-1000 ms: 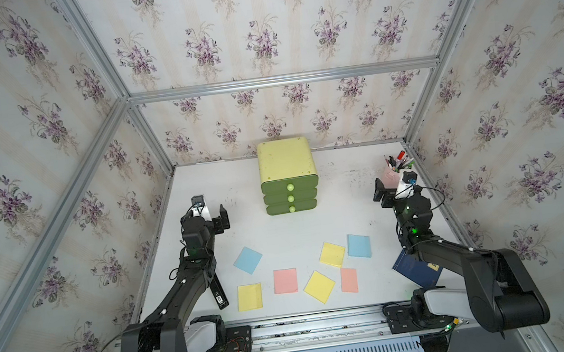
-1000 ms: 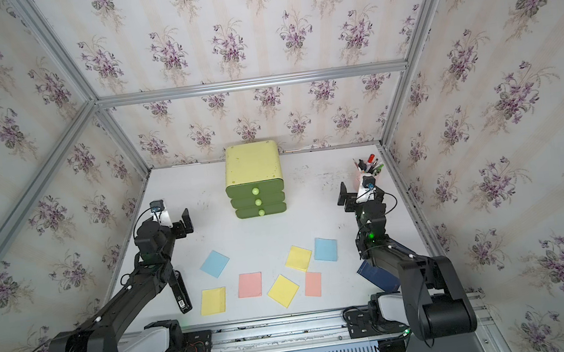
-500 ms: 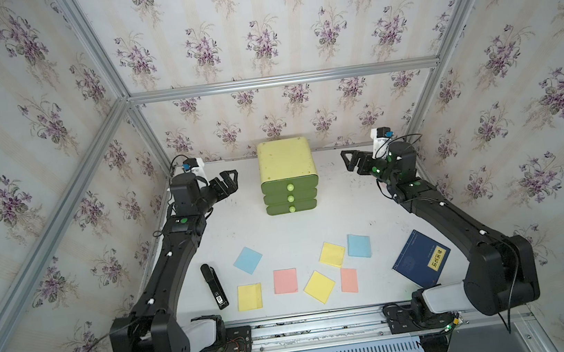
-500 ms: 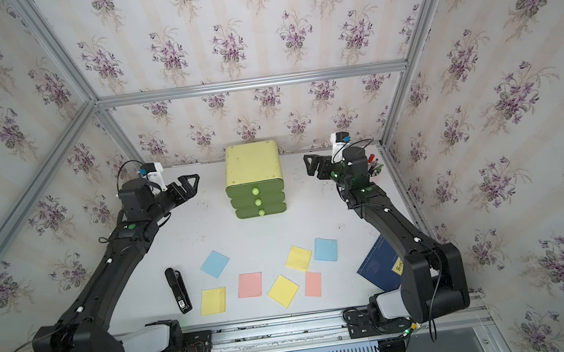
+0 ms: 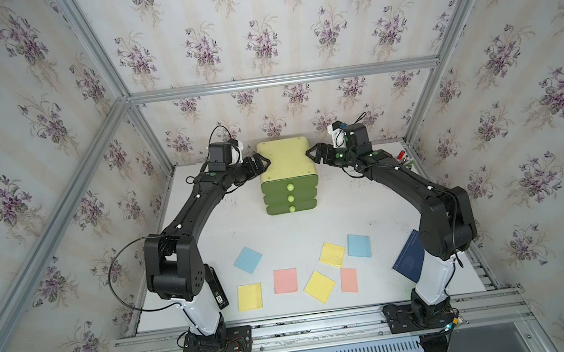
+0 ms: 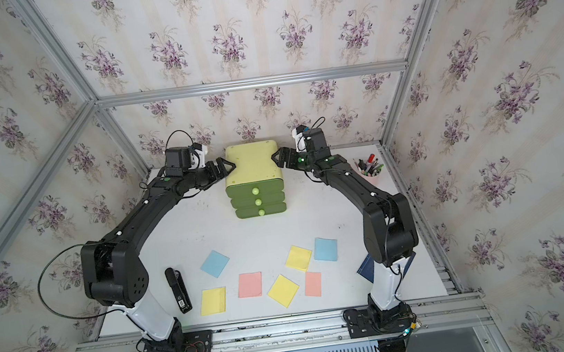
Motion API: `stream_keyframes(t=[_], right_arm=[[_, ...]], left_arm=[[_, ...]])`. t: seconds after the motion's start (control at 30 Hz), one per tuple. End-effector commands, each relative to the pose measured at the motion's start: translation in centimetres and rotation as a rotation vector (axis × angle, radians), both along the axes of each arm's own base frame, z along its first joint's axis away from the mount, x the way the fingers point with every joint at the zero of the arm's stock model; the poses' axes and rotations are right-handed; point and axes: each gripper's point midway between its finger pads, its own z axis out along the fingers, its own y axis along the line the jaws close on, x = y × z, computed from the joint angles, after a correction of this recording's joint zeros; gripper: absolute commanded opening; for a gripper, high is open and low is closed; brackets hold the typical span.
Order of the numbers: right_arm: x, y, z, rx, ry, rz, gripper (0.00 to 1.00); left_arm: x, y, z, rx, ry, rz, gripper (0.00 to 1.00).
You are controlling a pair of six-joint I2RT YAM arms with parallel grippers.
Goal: Please put the sticky notes in the drawer by color
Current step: Adjust the storage box at the center of the board.
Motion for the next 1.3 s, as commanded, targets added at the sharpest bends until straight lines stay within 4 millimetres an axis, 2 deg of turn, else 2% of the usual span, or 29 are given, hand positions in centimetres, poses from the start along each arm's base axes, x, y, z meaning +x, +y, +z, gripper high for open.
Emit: stream_keyframes(t=[0.0, 0.17, 0.37, 0.43, 0.57, 0.67, 0.77, 0.87, 0.97, 1.07, 1.13, 1.27], right_arm=[[-0.7, 1.1, -0.7, 0.015, 0.043, 0.054, 0.85], [-1.3, 1.6, -1.5, 0.034, 0.064, 0.087, 0.72], [-2.8, 0.9, -1.3, 0.027, 0.047, 0.088, 0.70], [-3.5, 0.8, -1.3, 0.026, 0.048, 0.099, 0.69], [-4.7, 0.3, -1.6, 0.022, 0.063, 0.094, 0.70], [-4.8, -0.6, -2.2, -0.013, 0.081, 0.061, 0.70], [-5.5, -0.6, -1.6, 0.012, 0.076, 0.059, 0.70], [-5.3, -1.9, -1.7, -0.029, 0.070, -0.005, 0.71], [-5.1, -2.2, -0.8, -0.016, 0.042, -0.008, 0.72], [-3.8, -4.1, -0.1, -0.028, 0.019, -0.092, 0.72], [-2.9, -4.9, 0.6, -0.023, 0.006, -0.126, 0.73], [-0.7, -4.7, 1.7, -0.055, -0.026, -0.130, 0.72]], left_arm=[[0.1, -1.0, -0.7, 0.017, -0.012, -0.021, 0.91], [-0.4, -2.6, -1.2, -0.003, -0.028, -0.047, 0.83], [-1.9, -5.7, 0.1, -0.015, -0.063, -0.118, 0.78], [-2.3, -6.0, 0.4, -0.020, -0.060, -0.125, 0.78], [-3.0, -5.0, 0.6, 0.002, -0.058, -0.080, 0.81], [-3.3, -3.8, 0.9, 0.038, -0.053, -0.034, 0.83], [-3.2, -2.7, 1.8, 0.041, -0.056, 0.004, 0.85], [-3.5, -1.5, 2.8, 0.054, -0.062, 0.040, 0.88], [-5.0, -0.1, 4.5, 0.052, -0.096, 0.094, 0.89], [-7.9, 1.3, 6.2, -0.016, -0.145, 0.162, 0.89], [-9.6, 1.4, 5.8, -0.125, -0.148, 0.188, 0.89], [-12.8, -0.2, 3.5, -0.429, -0.119, 0.204, 0.88]])
